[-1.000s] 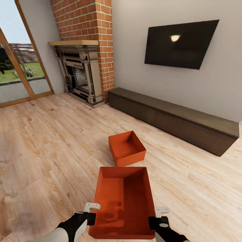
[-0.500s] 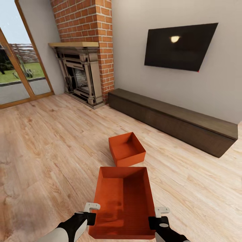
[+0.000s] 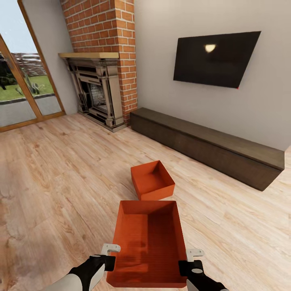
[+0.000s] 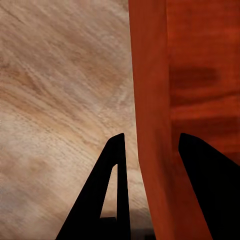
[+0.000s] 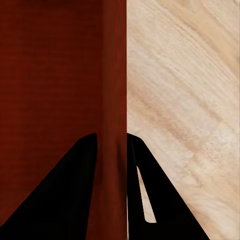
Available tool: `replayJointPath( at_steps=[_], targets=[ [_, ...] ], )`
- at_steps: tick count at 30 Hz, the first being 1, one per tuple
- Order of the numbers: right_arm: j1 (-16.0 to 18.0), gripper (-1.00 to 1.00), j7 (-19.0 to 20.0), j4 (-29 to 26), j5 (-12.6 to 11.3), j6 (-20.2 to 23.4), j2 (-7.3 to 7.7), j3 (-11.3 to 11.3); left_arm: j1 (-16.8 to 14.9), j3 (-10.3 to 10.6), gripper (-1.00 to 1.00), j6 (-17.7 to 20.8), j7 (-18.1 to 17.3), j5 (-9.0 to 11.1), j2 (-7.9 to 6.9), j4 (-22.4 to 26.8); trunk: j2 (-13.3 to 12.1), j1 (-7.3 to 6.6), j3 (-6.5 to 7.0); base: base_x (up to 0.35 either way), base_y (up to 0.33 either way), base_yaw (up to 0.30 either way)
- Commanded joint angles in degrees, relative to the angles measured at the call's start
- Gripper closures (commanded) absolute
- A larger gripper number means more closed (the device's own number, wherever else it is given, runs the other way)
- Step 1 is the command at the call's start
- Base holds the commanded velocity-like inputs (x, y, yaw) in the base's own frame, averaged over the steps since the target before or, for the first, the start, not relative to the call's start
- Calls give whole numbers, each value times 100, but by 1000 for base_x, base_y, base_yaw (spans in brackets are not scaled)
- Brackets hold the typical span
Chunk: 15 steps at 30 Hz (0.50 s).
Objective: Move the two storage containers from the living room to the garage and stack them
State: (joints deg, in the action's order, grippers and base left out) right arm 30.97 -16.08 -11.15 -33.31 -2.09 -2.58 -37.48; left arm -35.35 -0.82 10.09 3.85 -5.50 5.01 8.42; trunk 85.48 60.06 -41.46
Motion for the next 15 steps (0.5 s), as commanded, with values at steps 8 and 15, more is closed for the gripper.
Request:
replayJointPath(
  at_steps=[8,15],
  targets=[
    [6,100,-25,-1,-26,-28,3,39,2,-4,100,37,28,-109,0,10,-320,-177,140,0,0,0],
    [6,100,-27,-1,-26,-20,3,39,2,-6,100,37,28,-106,0,10,-601,-331,266,0,0,0]
  ],
)
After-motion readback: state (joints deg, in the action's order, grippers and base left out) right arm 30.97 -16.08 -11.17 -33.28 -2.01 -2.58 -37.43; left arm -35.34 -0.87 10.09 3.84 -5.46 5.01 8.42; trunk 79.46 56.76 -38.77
